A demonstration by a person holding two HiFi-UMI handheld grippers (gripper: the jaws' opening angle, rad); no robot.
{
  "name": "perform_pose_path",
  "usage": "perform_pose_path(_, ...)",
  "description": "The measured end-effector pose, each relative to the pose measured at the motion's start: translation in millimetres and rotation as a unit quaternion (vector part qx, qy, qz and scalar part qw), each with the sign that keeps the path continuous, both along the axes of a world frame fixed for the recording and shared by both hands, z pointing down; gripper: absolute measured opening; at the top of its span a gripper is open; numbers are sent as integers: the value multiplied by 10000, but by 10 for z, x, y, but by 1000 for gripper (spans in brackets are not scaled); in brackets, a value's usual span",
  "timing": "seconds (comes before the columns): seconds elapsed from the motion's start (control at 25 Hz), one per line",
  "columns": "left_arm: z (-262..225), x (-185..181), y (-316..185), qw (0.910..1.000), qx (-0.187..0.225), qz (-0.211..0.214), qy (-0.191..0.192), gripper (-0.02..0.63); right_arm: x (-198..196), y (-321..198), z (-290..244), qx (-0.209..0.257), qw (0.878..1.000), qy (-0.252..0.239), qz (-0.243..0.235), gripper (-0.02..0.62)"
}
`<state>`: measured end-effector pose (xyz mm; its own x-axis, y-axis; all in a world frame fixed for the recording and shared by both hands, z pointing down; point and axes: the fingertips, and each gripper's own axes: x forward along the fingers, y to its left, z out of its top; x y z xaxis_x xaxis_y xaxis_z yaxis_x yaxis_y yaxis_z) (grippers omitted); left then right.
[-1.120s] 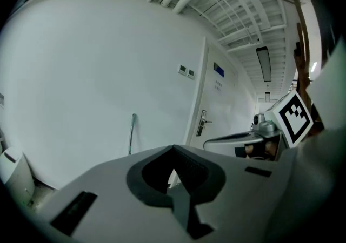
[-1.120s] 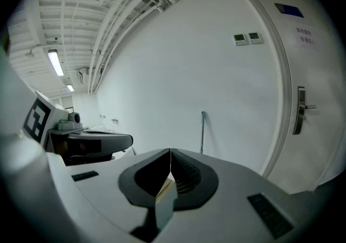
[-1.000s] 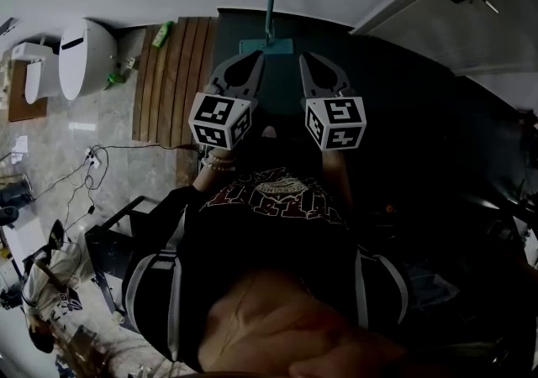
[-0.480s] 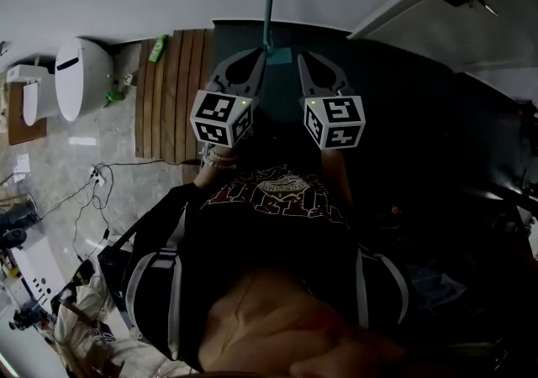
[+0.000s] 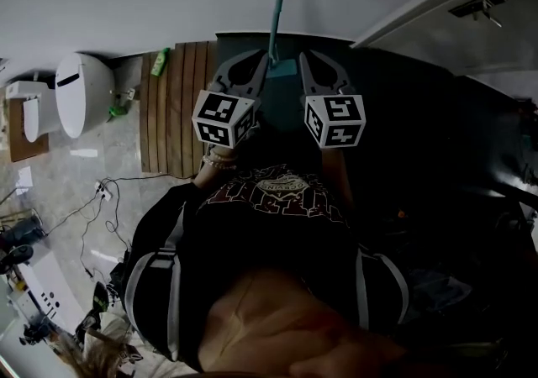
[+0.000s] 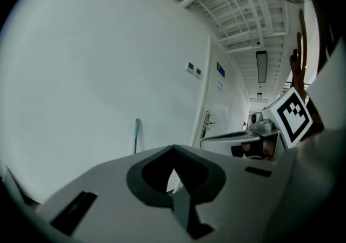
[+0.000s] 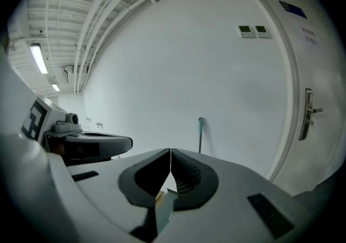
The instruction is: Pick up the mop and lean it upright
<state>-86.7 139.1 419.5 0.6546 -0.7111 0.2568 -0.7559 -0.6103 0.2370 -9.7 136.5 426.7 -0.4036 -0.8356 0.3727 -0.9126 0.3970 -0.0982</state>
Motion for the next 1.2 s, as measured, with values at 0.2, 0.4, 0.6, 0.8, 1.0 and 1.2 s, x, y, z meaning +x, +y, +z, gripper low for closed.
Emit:
perform_pose_path(0.2, 35, -112, -189, 9998, 10, 191, -65, 46, -80, -184, 39, -3, 9998, -17, 172, 20)
perform_pose_path(0.4, 45, -215, -340, 9998, -27, 185, -17, 46, -133, -319, 33, -26, 9997, 41, 230, 20)
perform_pose_path(0.6, 74, -187, -529, 9999, -66, 112, 15, 46, -79, -509, 64, -66, 9998, 70, 177, 20)
perform_pose_path(0.8, 87, -78, -851, 9999, -122, 16, 45, 46, -22, -861, 81, -127, 9999, 118, -4, 20)
perform_pose_path(1.0, 83, 91, -1242, 9998, -168, -89, 53, 46, 94, -1296, 93, -168, 9997, 89, -155, 20)
perform_pose_path(1.2, 35, 185, -1606, 9996, -112, -250, 32, 46, 154, -1681, 80, -185, 9990, 86, -387, 20)
